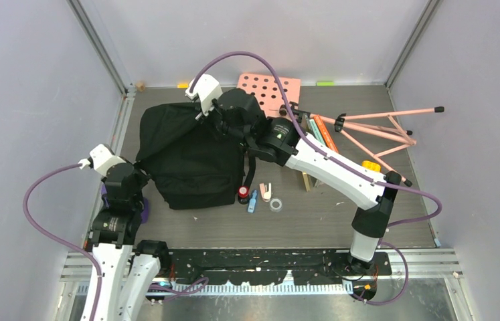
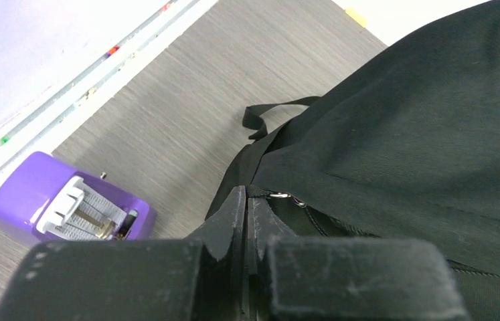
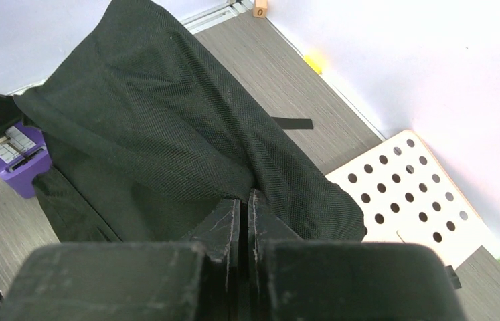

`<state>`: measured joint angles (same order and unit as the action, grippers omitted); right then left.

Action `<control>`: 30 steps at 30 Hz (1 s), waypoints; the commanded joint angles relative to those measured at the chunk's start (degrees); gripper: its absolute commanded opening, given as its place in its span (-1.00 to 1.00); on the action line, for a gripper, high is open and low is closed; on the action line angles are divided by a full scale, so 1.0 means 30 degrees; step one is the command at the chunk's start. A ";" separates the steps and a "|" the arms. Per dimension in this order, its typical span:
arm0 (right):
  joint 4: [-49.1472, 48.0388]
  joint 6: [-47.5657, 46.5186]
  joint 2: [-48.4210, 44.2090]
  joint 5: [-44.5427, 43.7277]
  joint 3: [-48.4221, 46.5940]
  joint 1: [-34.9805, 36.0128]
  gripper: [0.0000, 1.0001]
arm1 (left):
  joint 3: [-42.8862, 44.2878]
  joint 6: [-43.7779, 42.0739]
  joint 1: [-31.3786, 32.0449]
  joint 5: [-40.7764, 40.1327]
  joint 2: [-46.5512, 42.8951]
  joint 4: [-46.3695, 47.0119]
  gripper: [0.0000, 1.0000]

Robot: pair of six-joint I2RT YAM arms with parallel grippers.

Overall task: Pack the student bag
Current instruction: Unzip the student bag at the center of the board.

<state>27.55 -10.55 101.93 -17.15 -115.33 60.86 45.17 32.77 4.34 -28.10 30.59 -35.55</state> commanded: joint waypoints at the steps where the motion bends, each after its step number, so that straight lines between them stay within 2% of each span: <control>1: -0.2051 0.0631 -0.0815 -0.1428 -0.1623 -0.0981 -0.99 | -0.1577 0.2417 -0.0622 -0.2798 -0.0525 -0.1219 -1.00; 6: -0.2145 0.1174 -0.0747 -0.1330 -0.1801 -0.1309 -0.99 | -0.2941 0.3389 -0.0606 -0.2701 -0.0631 -0.0354 -1.00; 13: -0.1913 0.1195 -0.0788 0.0045 -0.1707 -0.1478 -0.99 | -0.2044 0.2493 -0.0598 -0.2137 -0.1013 -0.0924 -0.99; 15: -0.1606 0.1160 -0.0864 0.0682 -0.1633 -0.1478 -0.99 | -0.1139 0.1852 -0.0597 -0.1462 -0.1450 -0.1316 -0.75; 16: -0.1513 0.1136 -0.0943 0.0855 -0.1540 -0.1478 -0.99 | -0.0660 0.1421 -0.0597 -0.1169 -0.1691 -0.1584 -0.50; 18: -0.1281 0.1178 -0.1019 0.1168 -0.1385 -0.1478 -0.99 | 0.0319 0.0608 -0.0617 -0.0574 -0.2109 -0.2158 -0.14; 20: -0.1073 0.1238 -0.1043 0.1346 -0.1344 -0.1478 -0.99 | 0.1360 -0.0214 -0.0616 0.0017 -0.2346 -0.2688 0.07; 22: -0.0857 0.1330 -0.1003 0.1397 -0.1398 -0.1478 -0.99 | 0.2572 -0.1165 -0.0604 0.0984 -0.2295 -0.3162 0.16; 24: -0.0520 0.1448 -0.0873 0.1378 -0.1573 -0.1478 -0.99 | 0.3597 -0.2398 -0.0597 0.2924 -0.1901 -0.3095 0.18; 30: 0.0186 0.2003 -0.0452 0.1172 -0.2227 -0.1501 -0.99 | 0.5495 -0.5255 -0.0598 1.2183 0.1274 -0.1842 0.18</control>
<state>29.19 -6.52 102.26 -12.32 -117.62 56.88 60.31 24.01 2.85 -10.33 28.88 -42.98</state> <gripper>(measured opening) 0.059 0.589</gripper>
